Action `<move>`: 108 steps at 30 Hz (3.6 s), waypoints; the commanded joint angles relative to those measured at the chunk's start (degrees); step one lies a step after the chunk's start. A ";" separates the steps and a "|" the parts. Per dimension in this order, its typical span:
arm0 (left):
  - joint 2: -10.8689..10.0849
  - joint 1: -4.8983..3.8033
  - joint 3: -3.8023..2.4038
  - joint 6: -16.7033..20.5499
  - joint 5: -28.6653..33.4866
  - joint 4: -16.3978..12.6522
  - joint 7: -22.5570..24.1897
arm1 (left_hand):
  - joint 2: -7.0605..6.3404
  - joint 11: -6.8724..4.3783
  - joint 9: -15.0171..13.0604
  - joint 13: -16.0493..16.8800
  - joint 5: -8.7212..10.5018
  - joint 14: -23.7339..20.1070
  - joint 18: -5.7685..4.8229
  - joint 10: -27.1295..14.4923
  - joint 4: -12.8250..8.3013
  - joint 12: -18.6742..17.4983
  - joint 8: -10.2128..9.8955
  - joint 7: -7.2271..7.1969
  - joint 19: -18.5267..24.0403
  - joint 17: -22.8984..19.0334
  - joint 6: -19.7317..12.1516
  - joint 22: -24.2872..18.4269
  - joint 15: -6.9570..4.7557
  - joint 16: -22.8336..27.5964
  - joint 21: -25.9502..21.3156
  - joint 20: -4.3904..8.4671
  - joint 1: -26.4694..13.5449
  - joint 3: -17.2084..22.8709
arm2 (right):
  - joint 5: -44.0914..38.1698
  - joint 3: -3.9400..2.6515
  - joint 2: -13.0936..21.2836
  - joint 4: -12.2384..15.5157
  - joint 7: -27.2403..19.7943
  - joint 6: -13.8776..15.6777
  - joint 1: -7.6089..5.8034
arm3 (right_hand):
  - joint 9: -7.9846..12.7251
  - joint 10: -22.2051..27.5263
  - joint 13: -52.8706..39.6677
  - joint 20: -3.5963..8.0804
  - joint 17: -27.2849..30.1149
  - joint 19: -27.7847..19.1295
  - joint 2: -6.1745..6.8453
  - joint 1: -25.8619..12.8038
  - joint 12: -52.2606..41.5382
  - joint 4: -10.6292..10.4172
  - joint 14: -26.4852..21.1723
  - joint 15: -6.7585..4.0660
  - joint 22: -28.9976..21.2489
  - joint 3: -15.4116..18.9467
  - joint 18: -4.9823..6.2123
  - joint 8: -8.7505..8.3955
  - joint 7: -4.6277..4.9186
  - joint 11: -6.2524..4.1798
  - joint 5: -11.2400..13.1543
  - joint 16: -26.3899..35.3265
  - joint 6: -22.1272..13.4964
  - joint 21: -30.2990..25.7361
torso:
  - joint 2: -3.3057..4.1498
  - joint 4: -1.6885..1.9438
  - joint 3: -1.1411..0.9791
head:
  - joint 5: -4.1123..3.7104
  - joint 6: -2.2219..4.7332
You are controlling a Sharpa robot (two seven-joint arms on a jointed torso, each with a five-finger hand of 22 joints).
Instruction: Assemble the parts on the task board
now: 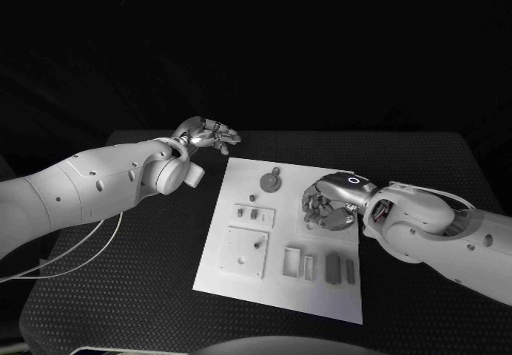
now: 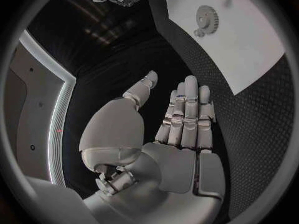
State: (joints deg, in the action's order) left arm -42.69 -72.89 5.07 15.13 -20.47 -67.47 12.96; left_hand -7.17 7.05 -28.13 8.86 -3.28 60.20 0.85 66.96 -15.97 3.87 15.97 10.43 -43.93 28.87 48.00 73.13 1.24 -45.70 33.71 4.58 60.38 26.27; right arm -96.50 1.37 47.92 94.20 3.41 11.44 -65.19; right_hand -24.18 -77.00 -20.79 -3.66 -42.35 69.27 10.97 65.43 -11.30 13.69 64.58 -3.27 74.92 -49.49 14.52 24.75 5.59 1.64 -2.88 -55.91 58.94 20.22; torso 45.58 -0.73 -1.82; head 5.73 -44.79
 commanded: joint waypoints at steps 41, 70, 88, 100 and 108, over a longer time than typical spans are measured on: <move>1.52 -0.09 -0.04 -0.69 0.33 0.21 0.39 | 0.19 0.26 0.07 -0.18 0.31 -0.52 0.24 -0.30 0.38 0.11 0.15 -0.02 -0.42 0.16 -0.23 0.15 -0.01 0.01 -0.36 -0.16 0.15 -0.08 | -3.94 1.36 -19.26 -4.21 -0.60 -0.50 6.26 | -2.42 0.17 -1.42 0.50 0.41 -0.79 -1.36 -0.91 -0.09 1.59 -0.25 -0.50 1.42 -0.10 0.48 0.19 0.09 0.14 0.10 -0.58 -0.07 1.45 | 0.10 0.12 0.09 | 3.05 -0.64; 1.79 -0.10 -0.04 -0.86 0.34 0.07 0.29 | 0.19 0.28 0.09 -0.27 0.31 -0.55 0.23 -0.33 0.46 0.09 0.17 -0.01 -0.44 0.23 -0.27 0.22 0.01 0.06 -0.45 -0.17 0.09 -0.08 | -6.21 2.92 -20.31 -6.37 0.06 -1.41 7.12 | -2.64 0.17 -1.83 0.53 0.56 -0.82 -1.41 -1.02 -0.11 1.97 -0.17 -0.53 1.41 -0.16 0.48 0.19 0.07 0.10 0.10 -0.71 -0.03 1.82 | 0.01 -0.04 0.01 | 3.73 -1.73; 1.71 -0.09 -0.04 -0.97 0.34 0.22 0.23 | 0.21 0.29 0.10 -0.33 0.31 -0.56 0.23 -0.36 0.48 0.08 0.20 -0.01 -0.44 0.28 -0.28 0.26 0.02 0.09 -0.51 -0.18 0.07 -0.08 | -6.82 2.93 -19.97 -6.19 0.39 -0.91 7.16 | -2.76 0.12 -2.05 0.55 0.62 -0.81 -1.44 -1.10 -0.14 2.10 -0.12 -0.56 1.40 -0.18 0.48 0.20 0.04 0.07 0.10 -0.80 0.03 2.02 | 0.02 -0.01 0.00 | 3.59 -1.70; 1.73 -0.09 -0.04 -1.00 0.34 0.16 0.21 | 0.21 0.30 0.10 -0.36 0.31 -0.57 0.23 -0.38 0.50 0.08 0.22 -0.02 -0.45 0.30 -0.27 0.28 0.03 0.11 -0.54 -0.18 0.06 -0.08 | -9.10 2.99 -20.18 -6.15 1.16 -2.13 7.17 | -2.82 0.11 -2.15 0.58 0.66 -0.81 -1.42 -1.09 -0.15 2.16 -0.09 -0.58 1.39 -0.23 0.48 0.20 0.02 0.05 0.10 -0.85 0.06 2.12 | 0.01 -0.02 0.04 | 3.57 -1.68; 1.70 -0.09 -0.04 -1.05 0.34 0.17 0.14 | 0.20 0.31 0.09 -0.37 0.31 -0.57 0.23 -0.39 0.50 0.08 0.24 -0.02 -0.44 0.31 -0.26 0.29 0.03 0.12 -0.56 -0.19 0.06 -0.08 | -9.08 3.80 -19.95 -5.83 1.15 -4.04 7.17 | -2.85 0.15 -2.21 0.57 0.68 -0.85 -1.35 -1.12 -0.13 2.20 -0.10 -0.58 1.39 -0.23 0.48 0.19 0.02 0.05 0.10 -0.87 0.05 2.16 | 0.00 -0.03 0.05 | 3.54 -1.80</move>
State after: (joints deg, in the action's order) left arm -41.06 -72.90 5.07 14.86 -20.47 -67.18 12.80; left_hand -7.17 7.16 -28.11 8.56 -3.28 59.99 0.85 66.83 -15.81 3.87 15.97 10.43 -44.01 29.08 48.00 73.33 1.44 -45.70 33.49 4.26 60.38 26.12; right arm -104.69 4.76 27.89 88.38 4.34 10.19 -58.37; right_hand -26.64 -76.99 -22.93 -3.05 -41.75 68.63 9.87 64.33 -11.30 15.67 64.57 -3.43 74.93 -49.73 14.18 24.54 5.62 1.64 -2.82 -56.57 58.71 22.17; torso 45.58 -0.75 -1.77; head 9.29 -46.55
